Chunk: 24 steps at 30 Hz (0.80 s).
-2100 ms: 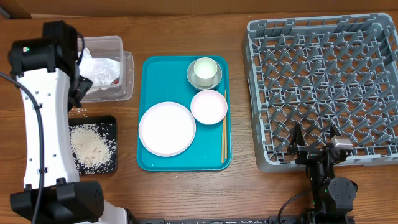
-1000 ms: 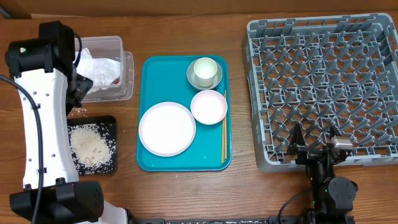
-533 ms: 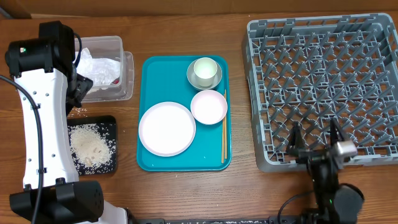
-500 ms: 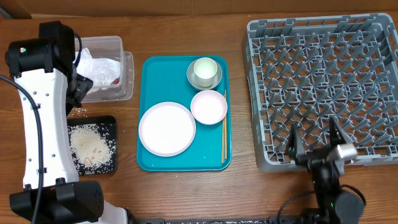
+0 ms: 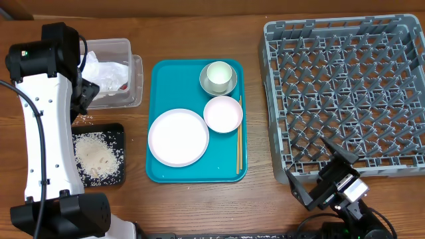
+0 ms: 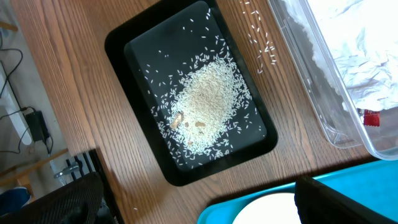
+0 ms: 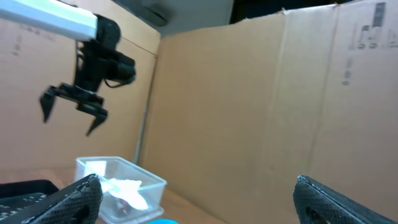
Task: Sort waste into correct bins and load items into the dishwasher
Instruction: 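Raise the right arm from rest and swing it over the rack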
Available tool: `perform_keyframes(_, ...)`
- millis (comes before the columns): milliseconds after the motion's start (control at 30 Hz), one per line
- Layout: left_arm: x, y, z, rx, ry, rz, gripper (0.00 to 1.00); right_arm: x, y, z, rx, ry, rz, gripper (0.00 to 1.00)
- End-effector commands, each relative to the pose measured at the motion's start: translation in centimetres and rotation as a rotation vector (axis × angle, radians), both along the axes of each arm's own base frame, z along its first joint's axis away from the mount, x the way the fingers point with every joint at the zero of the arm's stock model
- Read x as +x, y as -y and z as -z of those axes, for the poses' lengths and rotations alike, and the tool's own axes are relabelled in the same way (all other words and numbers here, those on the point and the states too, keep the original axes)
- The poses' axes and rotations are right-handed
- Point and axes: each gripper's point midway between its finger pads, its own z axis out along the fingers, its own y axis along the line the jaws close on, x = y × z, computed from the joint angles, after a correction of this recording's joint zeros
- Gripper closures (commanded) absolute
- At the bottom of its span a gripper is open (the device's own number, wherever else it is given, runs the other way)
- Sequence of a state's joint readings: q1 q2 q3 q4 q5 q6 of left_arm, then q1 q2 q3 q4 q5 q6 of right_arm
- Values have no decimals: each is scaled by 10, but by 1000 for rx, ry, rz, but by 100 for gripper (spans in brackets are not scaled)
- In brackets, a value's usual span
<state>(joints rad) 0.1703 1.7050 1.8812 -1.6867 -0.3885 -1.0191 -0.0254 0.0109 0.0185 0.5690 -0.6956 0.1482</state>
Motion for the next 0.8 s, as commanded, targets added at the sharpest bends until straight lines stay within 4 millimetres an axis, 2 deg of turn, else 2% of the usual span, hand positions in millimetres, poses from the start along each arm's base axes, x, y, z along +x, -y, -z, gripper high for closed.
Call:
perform_keyframes(0,-1,0,-10,8,41,-19,0,-4,-2,0,31,-22,-46,0)
perform_keyframes(100,-1,0,-10,8,41,-19,0,-13,-1,-12,71,15,-64,0)
perform_keyframes(300,-1,0,-10,8,41,-19,0,-17,19,-37,254,34,-43,0)
perform_keyframes(500,-1,0,-10,8,41,-19,0,-24,33,-57,322,112,12,0)
perform_keyframes(767,-1,0,-10,8,41,-19,0,-25,38,-87,344,134,39,0)
